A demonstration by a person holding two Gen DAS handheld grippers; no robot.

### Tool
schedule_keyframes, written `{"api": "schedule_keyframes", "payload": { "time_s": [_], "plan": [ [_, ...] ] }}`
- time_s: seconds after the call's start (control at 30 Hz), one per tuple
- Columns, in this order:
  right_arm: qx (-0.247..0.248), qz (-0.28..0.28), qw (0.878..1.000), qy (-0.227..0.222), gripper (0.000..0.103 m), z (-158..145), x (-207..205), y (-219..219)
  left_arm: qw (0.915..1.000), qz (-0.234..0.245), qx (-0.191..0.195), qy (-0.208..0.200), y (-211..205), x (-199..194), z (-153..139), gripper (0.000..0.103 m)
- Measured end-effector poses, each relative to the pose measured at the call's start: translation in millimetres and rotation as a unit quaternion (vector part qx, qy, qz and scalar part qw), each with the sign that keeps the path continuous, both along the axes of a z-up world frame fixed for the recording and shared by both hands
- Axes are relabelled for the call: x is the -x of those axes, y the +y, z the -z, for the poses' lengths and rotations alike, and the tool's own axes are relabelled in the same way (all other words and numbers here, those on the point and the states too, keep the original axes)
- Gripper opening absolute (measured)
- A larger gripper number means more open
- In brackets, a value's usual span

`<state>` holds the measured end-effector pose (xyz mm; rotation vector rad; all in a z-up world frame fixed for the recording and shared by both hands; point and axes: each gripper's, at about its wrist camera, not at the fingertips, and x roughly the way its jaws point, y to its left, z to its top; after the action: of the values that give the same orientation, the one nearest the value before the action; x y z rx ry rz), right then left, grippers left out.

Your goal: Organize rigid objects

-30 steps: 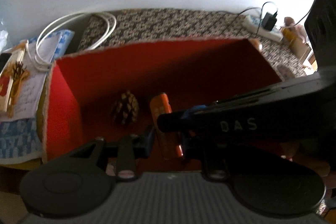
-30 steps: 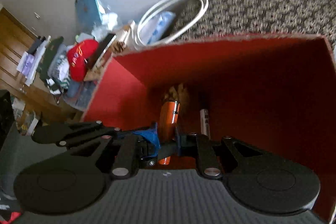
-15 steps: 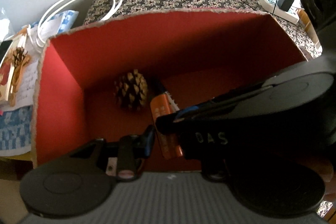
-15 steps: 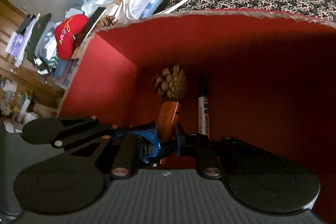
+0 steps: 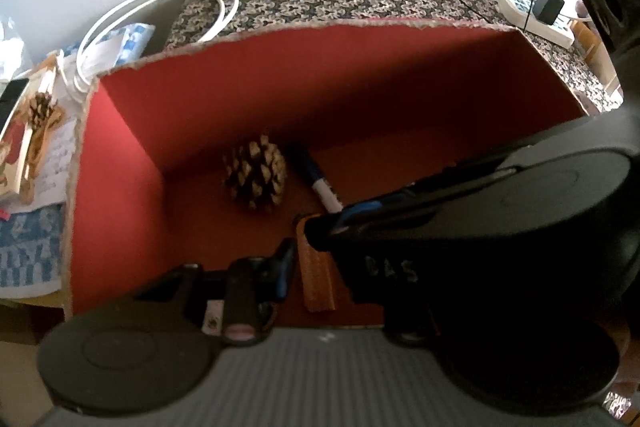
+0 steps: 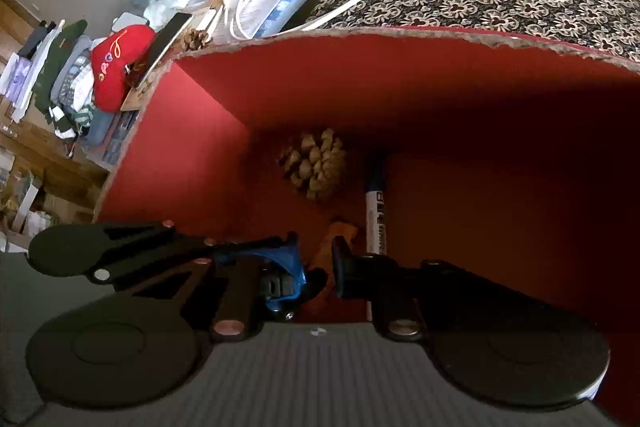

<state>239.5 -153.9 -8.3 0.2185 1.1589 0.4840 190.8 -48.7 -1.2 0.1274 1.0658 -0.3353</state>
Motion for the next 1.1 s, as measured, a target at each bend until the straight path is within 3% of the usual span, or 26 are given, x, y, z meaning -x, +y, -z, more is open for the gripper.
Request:
{"api": "schedule_keyframes", "payload": {
  "time_s": [0.2,0.63,0.9,1.1],
  "plan": [
    [0.006,0.018,1.0,0.0,0.0,-1,2,-1,0.9999,-0.004,-0.004,-0.011,-1,2,-1,0.029],
    [-0.029,0.062,0.997,0.019,0.0,2,4,-14,0.9993,-0.012,-0.018,-0.032,-1,4,-2,0.042],
    [-0.031,0.07,0.997,0.016,0.0,1,6,-15,0.9987,-0.018,-0.026,-0.041,-2,4,-2,0.043],
    [-0.032,0.079,0.996,0.007,0.0,-1,9,-16,0.9986,-0.02,-0.023,-0.043,-1,5,-2,0.051]
  ]
}}
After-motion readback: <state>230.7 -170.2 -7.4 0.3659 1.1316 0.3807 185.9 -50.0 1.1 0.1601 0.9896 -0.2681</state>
